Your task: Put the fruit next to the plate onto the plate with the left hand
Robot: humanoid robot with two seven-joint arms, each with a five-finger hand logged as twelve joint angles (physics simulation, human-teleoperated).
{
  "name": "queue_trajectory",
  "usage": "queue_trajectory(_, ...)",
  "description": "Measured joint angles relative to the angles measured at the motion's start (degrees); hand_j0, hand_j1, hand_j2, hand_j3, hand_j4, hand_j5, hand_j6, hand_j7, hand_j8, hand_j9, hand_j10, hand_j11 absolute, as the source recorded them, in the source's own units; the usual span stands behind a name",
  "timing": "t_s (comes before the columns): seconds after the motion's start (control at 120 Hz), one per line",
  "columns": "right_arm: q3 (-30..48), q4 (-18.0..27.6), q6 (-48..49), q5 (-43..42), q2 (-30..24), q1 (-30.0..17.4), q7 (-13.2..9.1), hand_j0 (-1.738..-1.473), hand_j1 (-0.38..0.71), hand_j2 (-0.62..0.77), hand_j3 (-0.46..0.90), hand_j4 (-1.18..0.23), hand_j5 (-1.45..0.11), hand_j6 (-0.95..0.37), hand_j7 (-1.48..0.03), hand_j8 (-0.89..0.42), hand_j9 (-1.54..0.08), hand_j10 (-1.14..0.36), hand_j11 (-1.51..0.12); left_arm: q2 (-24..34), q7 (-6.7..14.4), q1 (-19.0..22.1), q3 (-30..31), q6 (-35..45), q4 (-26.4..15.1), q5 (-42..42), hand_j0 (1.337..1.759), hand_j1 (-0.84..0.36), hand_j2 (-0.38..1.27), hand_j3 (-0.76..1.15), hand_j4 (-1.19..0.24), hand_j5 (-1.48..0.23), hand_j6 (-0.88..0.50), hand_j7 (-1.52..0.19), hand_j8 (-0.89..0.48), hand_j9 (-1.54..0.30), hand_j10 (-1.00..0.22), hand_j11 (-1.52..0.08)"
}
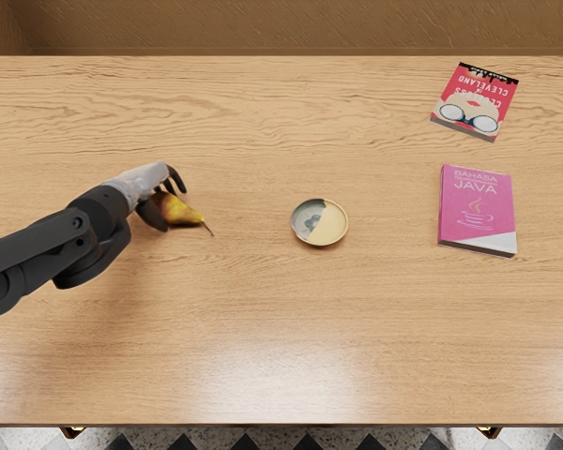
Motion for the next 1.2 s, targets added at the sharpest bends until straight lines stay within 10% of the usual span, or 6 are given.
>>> queue_trajectory(0.608,0.0,0.0,0.01,0.0,0.0,0.0,0.0,-1.658,-0.33,0.0,0.0,-0.02,-0.02,-0.01,-0.02,-0.01,-0.02,-0.01,-0.02,0.0,-0.02,-0.92,-0.23,-0.19,-0.04,-3.2,1.654,-0.23,0.29,0.0,-0.64,-0.81,-0.48,-0.82,-0.48,-0.83,-0.62,-0.83)
queue_trajectory(1.2,0.0,0.0,0.01,0.0,0.0,-0.01,0.0,-1.658,-0.33,0.0,0.0,-0.02,-0.02,-0.01,-0.02,-0.01,-0.02,-0.01,-0.02,0.0,0.01,-10.62,-2.35,-6.74,0.04,-32.91,1.656,-0.29,0.43,0.0,-0.62,-0.87,-0.45,-0.86,-0.45,-0.85,-0.64,-0.85)
